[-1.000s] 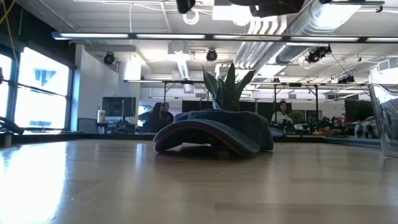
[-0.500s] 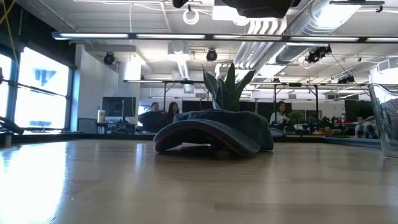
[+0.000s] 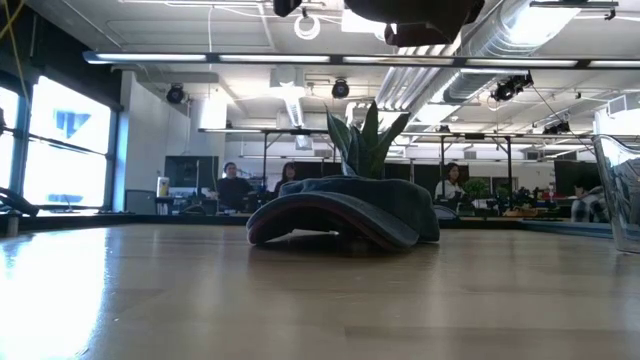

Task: Pick & Place hat
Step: Put the red cap into the left transparent bin

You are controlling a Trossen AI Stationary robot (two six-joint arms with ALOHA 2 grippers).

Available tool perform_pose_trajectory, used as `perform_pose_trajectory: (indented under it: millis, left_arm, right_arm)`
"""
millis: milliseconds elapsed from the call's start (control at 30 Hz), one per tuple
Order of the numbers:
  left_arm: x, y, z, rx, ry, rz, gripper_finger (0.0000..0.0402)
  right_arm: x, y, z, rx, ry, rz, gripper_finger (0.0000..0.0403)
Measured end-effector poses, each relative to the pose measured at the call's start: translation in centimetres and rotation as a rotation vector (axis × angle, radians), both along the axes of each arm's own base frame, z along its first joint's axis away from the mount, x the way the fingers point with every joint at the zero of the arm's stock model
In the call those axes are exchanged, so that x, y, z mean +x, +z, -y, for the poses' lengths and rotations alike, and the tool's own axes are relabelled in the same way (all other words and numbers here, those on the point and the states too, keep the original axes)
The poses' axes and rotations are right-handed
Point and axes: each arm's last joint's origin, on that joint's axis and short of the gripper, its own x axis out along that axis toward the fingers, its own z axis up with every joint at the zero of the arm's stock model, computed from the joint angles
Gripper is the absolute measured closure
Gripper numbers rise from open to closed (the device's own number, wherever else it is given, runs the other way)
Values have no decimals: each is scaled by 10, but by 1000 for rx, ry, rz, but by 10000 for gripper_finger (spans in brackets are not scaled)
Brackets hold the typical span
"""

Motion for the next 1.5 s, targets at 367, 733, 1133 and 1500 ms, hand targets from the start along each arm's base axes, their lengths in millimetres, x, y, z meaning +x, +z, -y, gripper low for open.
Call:
perform_pose_trajectory:
  millis: [367,733,1133,1500]
  left_arm:
    - [-1,-3,1,13,-33,-29,401]
    - [-2,-3,4,-13,-114,-29,401]
    - [-2,-4,3,-26,-105,-40,401]
    - [-6,-13,2,-13,-33,-141,401]
  right_arm:
    - [32,-13,-3,149,415,-21,127]
    - [12,14,-24,332,777,41,230]
    - [5,7,0,394,525,3,155]
    - [9,5,10,489,319,4,182]
